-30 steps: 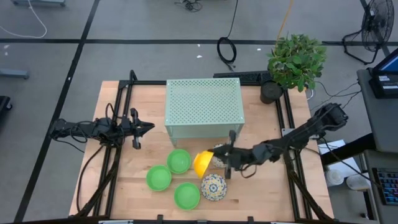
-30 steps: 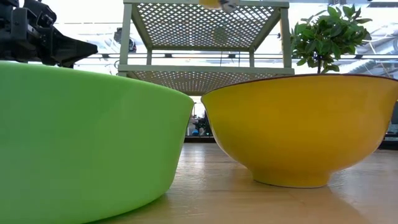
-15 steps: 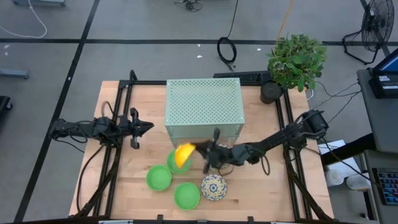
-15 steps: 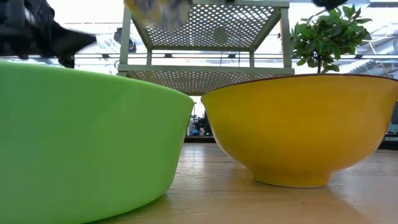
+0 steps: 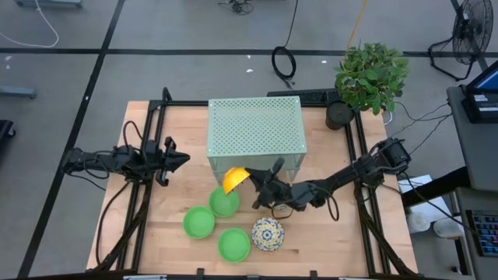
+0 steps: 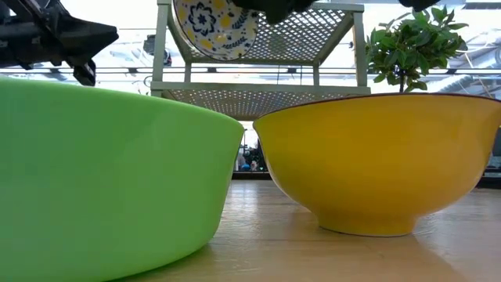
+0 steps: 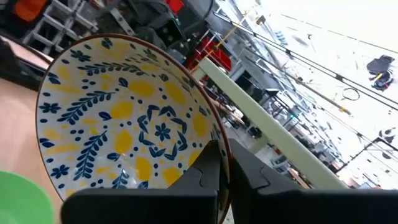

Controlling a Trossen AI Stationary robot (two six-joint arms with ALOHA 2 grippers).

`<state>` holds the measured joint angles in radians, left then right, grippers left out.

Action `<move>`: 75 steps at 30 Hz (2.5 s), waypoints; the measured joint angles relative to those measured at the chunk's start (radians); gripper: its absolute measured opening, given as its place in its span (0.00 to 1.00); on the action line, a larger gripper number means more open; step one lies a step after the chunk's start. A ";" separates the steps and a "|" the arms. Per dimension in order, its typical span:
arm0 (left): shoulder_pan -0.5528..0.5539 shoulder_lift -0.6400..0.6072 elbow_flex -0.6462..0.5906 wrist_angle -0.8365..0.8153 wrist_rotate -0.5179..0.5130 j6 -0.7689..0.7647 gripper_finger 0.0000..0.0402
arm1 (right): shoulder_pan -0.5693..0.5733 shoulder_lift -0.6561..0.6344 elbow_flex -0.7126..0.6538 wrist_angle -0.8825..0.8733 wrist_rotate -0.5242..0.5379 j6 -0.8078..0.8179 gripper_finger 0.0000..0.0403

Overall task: Pick & Place Mini bowls
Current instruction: Put the bottom right yellow patterned bowl on the shelf

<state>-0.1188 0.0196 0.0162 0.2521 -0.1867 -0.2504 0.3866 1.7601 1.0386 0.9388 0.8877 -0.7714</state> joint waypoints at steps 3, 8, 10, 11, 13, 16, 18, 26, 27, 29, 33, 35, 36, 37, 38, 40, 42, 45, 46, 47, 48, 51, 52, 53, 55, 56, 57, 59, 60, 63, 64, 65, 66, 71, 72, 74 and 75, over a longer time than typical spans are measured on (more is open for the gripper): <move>0.000 0.000 0.000 0.008 0.003 0.022 0.09 | 0.018 0.000 0.000 0.000 0.000 -0.008 0.00; 0.001 0.000 0.000 0.009 -0.033 0.142 0.09 | 0.036 0.000 0.000 -0.001 0.000 -0.008 0.00; 0.001 0.000 0.000 0.024 -0.063 0.132 0.09 | 0.040 0.000 0.000 -0.001 0.006 -0.008 0.00; 0.001 0.000 0.000 0.030 -0.085 0.123 0.09 | 0.042 0.000 0.000 -0.001 0.017 -0.008 0.00; 0.001 0.000 0.000 0.029 -0.130 0.107 0.09 | 0.041 0.000 -0.001 -0.006 0.045 -0.008 0.00; 0.001 0.000 0.000 0.030 -0.156 0.138 0.09 | 0.042 0.000 -0.001 -0.009 0.054 -0.004 0.00; 0.001 0.000 0.000 0.042 -0.145 0.151 0.11 | 0.047 0.000 -0.001 -0.008 0.052 -0.007 0.00; -0.006 0.043 0.000 0.248 0.299 0.205 0.35 | 0.053 0.000 -0.001 -0.006 0.051 -0.009 0.00; -0.011 0.060 0.000 0.267 0.340 0.205 0.39 | 0.053 0.000 -0.001 -0.005 0.052 -0.004 0.00; -0.030 0.108 0.000 0.297 0.385 0.231 0.46 | 0.054 0.000 -0.002 0.008 0.049 -0.001 0.00; -0.094 0.249 0.000 0.382 0.365 0.285 0.54 | 0.054 -0.001 0.004 0.022 0.001 -0.008 0.00; -0.141 0.338 0.001 0.466 0.340 0.313 0.56 | 0.054 0.000 0.023 0.011 0.009 -0.025 0.00; -0.169 0.390 0.009 0.507 0.327 0.340 0.56 | 0.054 0.000 0.034 0.004 0.021 -0.032 0.00; -0.198 0.444 0.022 0.544 0.315 0.374 0.55 | 0.054 0.000 0.044 -0.003 0.032 -0.042 0.00; -0.229 0.497 0.037 0.577 0.304 0.408 0.54 | 0.054 -0.001 0.051 -0.007 0.032 -0.052 0.00; -0.298 0.610 0.088 0.612 0.274 0.489 0.52 | 0.053 -0.001 0.064 -0.009 0.033 -0.085 0.00; -0.366 0.718 0.164 0.614 0.204 0.579 0.49 | 0.053 0.001 0.083 -0.004 0.053 -0.146 0.00; -0.450 0.864 0.311 0.563 -0.005 0.717 0.47 | 0.053 0.000 0.123 0.038 0.108 -0.271 0.00; -0.471 0.904 0.368 0.538 -0.107 0.757 0.47 | 0.052 -0.001 0.138 0.044 0.114 -0.305 0.00; -0.486 0.944 0.428 0.516 -0.219 0.792 0.47 | 0.049 -0.001 0.151 0.045 0.113 -0.332 0.00; -0.496 0.980 0.485 0.497 -0.349 0.830 0.47 | 0.047 -0.001 0.164 0.046 0.110 -0.356 0.00; -0.508 1.085 0.639 0.431 -0.693 0.931 0.50 | 0.039 0.000 0.204 0.052 0.105 -0.426 0.00; -0.510 1.114 0.680 0.402 -0.764 0.973 0.51 | 0.033 0.000 0.216 0.059 0.108 -0.456 0.00; -0.513 1.141 0.715 0.375 -0.814 1.014 0.51 | 0.028 0.000 0.224 0.063 0.114 -0.485 0.00; -0.516 1.181 0.761 0.345 -0.859 1.088 0.52 | 0.016 0.000 0.238 0.087 0.114 -0.542 0.00; -0.517 1.201 0.777 0.344 -0.864 1.121 0.52 | 0.010 0.000 0.242 0.102 0.116 -0.572 0.00; -0.520 1.217 0.788 0.344 -0.868 1.151 0.52 | 0.005 0.000 0.248 0.117 0.121 -0.603 0.00; -0.525 1.236 0.805 0.346 -0.883 1.192 0.51 | -0.007 0.000 0.252 0.139 0.120 -0.647 0.00; -0.528 1.243 0.811 0.348 -0.897 1.203 0.50 | -0.011 0.000 0.252 0.147 0.115 -0.661 0.00; -0.534 1.250 0.816 0.363 -0.952 1.213 0.48 | -0.019 0.000 0.253 0.151 0.100 -0.680 0.00; -0.534 1.250 0.816 0.372 -0.972 1.213 0.48 | -0.021 0.001 0.253 0.156 0.095 -0.681 0.00; -0.534 1.249 0.816 0.379 -0.988 1.213 0.47 | -0.026 0.001 0.253 0.159 0.084 -0.681 0.00; -0.535 1.249 0.816 0.382 -1.003 1.214 0.47 | -0.029 0.001 0.253 0.166 0.075 -0.679 0.00; -0.566 1.250 0.814 0.378 -1.024 1.277 0.46 | -0.049 0.001 0.255 0.207 0.047 -0.682 0.00; -0.575 1.255 0.812 0.378 -1.023 1.293 0.46 | -0.053 -0.001 0.258 0.211 0.043 -0.680 0.00; -0.591 1.255 0.812 0.384 -1.020 1.303 0.46 | -0.056 -0.003 0.259 0.235 0.045 -0.677 0.00; -0.596 1.251 0.812 0.392 -1.020 1.303 0.46 | -0.056 -0.003 0.258 0.246 0.046 -0.679 0.00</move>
<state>-0.7145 1.2711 0.8284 0.6438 -1.2071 1.0523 0.3305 1.7573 1.2968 1.1849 0.9340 -1.4504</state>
